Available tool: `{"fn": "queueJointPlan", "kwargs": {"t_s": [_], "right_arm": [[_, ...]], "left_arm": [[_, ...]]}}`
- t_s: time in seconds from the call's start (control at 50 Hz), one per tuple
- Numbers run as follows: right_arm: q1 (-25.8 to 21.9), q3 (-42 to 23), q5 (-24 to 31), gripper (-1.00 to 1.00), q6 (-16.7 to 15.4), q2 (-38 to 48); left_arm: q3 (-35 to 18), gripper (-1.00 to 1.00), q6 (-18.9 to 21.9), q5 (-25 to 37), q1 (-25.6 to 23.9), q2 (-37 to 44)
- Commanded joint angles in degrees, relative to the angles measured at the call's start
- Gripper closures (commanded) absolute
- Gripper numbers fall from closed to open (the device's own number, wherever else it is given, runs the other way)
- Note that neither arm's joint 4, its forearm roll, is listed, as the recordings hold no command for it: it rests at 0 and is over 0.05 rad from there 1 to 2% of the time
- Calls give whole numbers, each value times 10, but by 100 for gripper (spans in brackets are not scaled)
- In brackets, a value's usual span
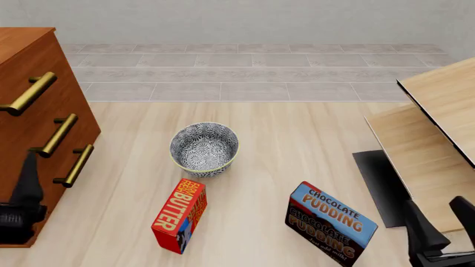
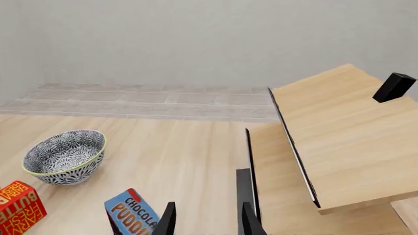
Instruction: Close the top drawer of the cabinet.
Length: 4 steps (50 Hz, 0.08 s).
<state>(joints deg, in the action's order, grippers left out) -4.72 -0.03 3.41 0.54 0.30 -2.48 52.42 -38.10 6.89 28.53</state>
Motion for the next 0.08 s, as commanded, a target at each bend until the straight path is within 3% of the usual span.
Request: {"fn": "queueJointPlan", "kwargs": {"t_s": [0.02,0.06,0.08], "right_arm": [[-10,0,14,-100,-23,-2],[-10,0,15,-100,-25,-2],[-10,0,19,-100,-30,-2]], "left_arm": [[8,-100,-210,238,-166,-285],[9,-100,-219,233,-174,-285],[8,-100,-252,233,-200,-285]]}}
